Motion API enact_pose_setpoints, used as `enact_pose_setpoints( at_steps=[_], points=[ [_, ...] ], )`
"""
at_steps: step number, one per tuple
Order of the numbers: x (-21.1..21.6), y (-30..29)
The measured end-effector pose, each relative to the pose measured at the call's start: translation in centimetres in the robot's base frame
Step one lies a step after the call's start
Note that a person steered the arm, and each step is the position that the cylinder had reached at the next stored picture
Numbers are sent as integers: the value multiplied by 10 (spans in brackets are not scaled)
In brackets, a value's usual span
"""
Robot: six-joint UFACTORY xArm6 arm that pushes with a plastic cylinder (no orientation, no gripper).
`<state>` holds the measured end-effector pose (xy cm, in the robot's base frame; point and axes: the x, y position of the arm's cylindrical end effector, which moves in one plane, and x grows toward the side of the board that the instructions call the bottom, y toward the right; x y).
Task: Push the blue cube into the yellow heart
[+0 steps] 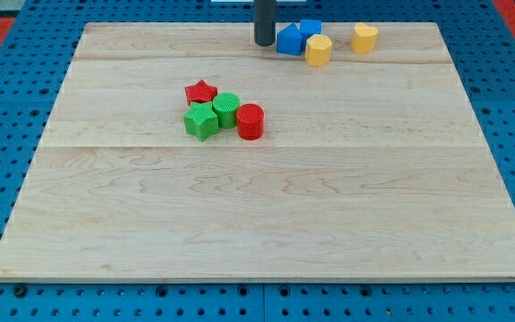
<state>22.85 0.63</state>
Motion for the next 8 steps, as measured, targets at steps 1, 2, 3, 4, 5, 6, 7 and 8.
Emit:
enact_pose_setpoints(
  at_steps=[1,2,3,4,5,6,7,8],
  points=[
    [0,26],
    [0,62],
    [-2,37],
    [-36,37],
    [-32,84],
    [-19,127],
    [-24,115],
    [-26,93]
  ],
)
